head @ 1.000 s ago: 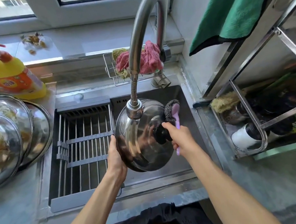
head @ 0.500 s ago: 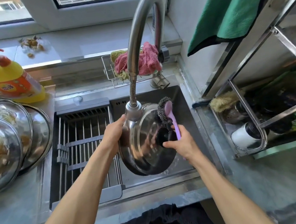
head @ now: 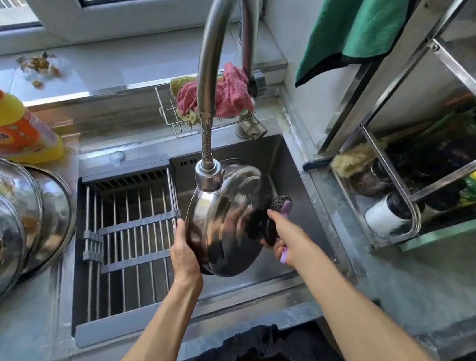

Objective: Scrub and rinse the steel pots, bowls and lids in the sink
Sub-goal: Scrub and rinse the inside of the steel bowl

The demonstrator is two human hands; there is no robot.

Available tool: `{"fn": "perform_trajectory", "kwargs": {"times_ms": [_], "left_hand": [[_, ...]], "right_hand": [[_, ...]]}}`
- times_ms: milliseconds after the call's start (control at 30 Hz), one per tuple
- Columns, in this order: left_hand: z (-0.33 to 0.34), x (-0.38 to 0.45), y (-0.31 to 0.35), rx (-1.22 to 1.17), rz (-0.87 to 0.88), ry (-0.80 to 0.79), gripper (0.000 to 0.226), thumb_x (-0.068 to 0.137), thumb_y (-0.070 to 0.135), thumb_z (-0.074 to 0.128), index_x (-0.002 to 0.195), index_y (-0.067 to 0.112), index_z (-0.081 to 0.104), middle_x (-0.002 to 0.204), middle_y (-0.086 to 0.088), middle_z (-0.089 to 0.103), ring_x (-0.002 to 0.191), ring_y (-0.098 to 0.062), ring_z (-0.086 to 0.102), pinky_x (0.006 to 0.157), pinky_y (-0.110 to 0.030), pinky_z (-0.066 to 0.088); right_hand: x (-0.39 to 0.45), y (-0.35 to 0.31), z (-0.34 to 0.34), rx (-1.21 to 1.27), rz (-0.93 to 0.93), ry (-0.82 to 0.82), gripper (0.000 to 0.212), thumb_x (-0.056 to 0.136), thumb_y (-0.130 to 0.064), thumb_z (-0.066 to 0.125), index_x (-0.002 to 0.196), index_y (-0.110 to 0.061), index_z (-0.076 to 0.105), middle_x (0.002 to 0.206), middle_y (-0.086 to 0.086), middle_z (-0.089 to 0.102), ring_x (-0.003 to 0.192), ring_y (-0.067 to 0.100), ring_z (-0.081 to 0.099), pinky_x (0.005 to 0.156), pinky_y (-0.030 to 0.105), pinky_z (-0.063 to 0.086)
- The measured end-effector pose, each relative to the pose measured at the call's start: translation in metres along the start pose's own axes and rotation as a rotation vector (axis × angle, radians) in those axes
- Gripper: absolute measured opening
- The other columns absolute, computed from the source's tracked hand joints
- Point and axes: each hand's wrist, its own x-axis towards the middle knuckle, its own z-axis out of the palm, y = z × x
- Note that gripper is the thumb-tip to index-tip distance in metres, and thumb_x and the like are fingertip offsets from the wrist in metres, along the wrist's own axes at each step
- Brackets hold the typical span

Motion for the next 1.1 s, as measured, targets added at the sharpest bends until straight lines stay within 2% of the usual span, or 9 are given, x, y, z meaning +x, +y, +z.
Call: {"fn": "perform_trajectory", "kwargs": {"times_ms": [67, 167, 367, 433, 533, 633, 700, 800, 1100], "left_hand": [[-0.003, -0.003, -0.002, -0.004, 0.01, -0.043, 0.059, 0.098, 0.063, 0.041, 0.108, 0.016, 0.076, 0.113, -0.01, 0.075, 0.113, -0.029, 0.067, 0.108, -0.051, 0.045], [-0.008, -0.001, 0.002, 0.021, 0.019, -0.139, 0.061, 0.103, 0.052, 0.038, 0.116, 0.001, 0.069, 0.113, -0.016, 0.073, 0.108, -0.028, 0.068, 0.109, -0.053, 0.043], [-0.013, 0.017, 0.033, 0.194, 0.008, -0.295, 0.056, 0.105, 0.05, 0.037, 0.085, 0.014, 0.073, 0.082, -0.006, 0.073, 0.076, -0.017, 0.068, 0.085, -0.041, 0.048], [-0.009, 0.023, 0.046, 0.219, 0.01, -0.29, 0.052, 0.104, 0.049, 0.042, 0.088, 0.014, 0.076, 0.085, -0.008, 0.074, 0.078, -0.019, 0.07, 0.087, -0.043, 0.051], [0.0, 0.032, 0.059, 0.277, -0.015, -0.309, 0.047, 0.104, 0.047, 0.045, 0.104, 0.012, 0.077, 0.103, -0.013, 0.077, 0.098, -0.027, 0.073, 0.097, -0.044, 0.052], [0.007, 0.036, 0.06, 0.279, -0.087, -0.204, 0.044, 0.101, 0.045, 0.052, 0.101, 0.006, 0.074, 0.096, -0.01, 0.078, 0.093, -0.026, 0.073, 0.09, -0.038, 0.054], [0.006, 0.041, 0.052, 0.257, -0.119, -0.11, 0.04, 0.097, 0.044, 0.059, 0.092, 0.006, 0.071, 0.09, -0.009, 0.077, 0.088, -0.027, 0.071, 0.086, -0.037, 0.055], [0.003, 0.039, 0.04, 0.097, -0.184, -0.051, 0.038, 0.098, 0.041, 0.059, 0.105, 0.008, 0.075, 0.1, -0.011, 0.078, 0.09, -0.027, 0.074, 0.088, -0.042, 0.059], [-0.014, 0.037, 0.024, -0.316, -0.333, 0.093, 0.029, 0.093, 0.032, 0.047, 0.072, 0.023, 0.065, 0.094, -0.001, 0.075, 0.089, -0.025, 0.069, 0.072, -0.037, 0.059]], "right_hand": [[-0.002, -0.003, 0.003, 0.042, 0.021, 0.011, 0.022, 0.092, -0.043, 0.061, 0.107, -0.026, 0.06, 0.077, 0.015, 0.062, 0.034, 0.003, 0.027, 0.032, 0.012, 0.021], [0.002, -0.002, 0.005, 0.083, -0.015, 0.009, 0.023, 0.09, -0.037, 0.063, 0.105, -0.02, 0.062, 0.073, 0.012, 0.059, 0.039, 0.005, 0.025, 0.033, 0.015, 0.021], [0.006, 0.004, 0.004, -0.052, -0.304, 0.083, 0.025, 0.08, -0.021, 0.07, 0.097, -0.018, 0.052, 0.064, 0.001, 0.041, 0.039, 0.009, 0.024, 0.036, 0.02, 0.019], [0.004, 0.009, 0.001, -0.176, -0.404, 0.093, 0.029, 0.077, -0.02, 0.074, 0.093, -0.016, 0.05, 0.073, 0.003, 0.048, 0.045, 0.01, 0.035, 0.04, 0.022, 0.027], [0.0, 0.015, -0.005, -0.367, -0.532, 0.072, 0.044, 0.074, -0.017, 0.077, 0.109, -0.015, 0.051, 0.098, 0.001, 0.057, 0.082, 0.012, 0.056, 0.064, 0.026, 0.042], [0.002, 0.018, -0.01, -0.433, -0.632, 0.042, 0.062, 0.072, -0.017, 0.082, 0.124, -0.017, 0.048, 0.116, -0.003, 0.056, 0.106, 0.015, 0.055, 0.086, 0.029, 0.046], [0.0, 0.015, -0.01, -0.328, -0.629, 0.016, 0.057, 0.075, -0.023, 0.082, 0.124, -0.017, 0.052, 0.108, -0.001, 0.059, 0.086, 0.011, 0.059, 0.071, 0.026, 0.047], [-0.002, 0.004, -0.013, -0.137, -0.59, 0.028, 0.038, 0.085, -0.03, 0.073, 0.116, -0.014, 0.058, 0.066, -0.001, 0.053, 0.042, 0.008, 0.039, 0.038, 0.024, 0.029], [-0.008, -0.01, -0.033, -0.169, -0.658, 0.084, 0.012, 0.093, -0.025, 0.062, 0.095, -0.013, 0.062, 0.084, 0.005, 0.067, 0.041, 0.009, 0.036, 0.036, 0.021, 0.026]]}}
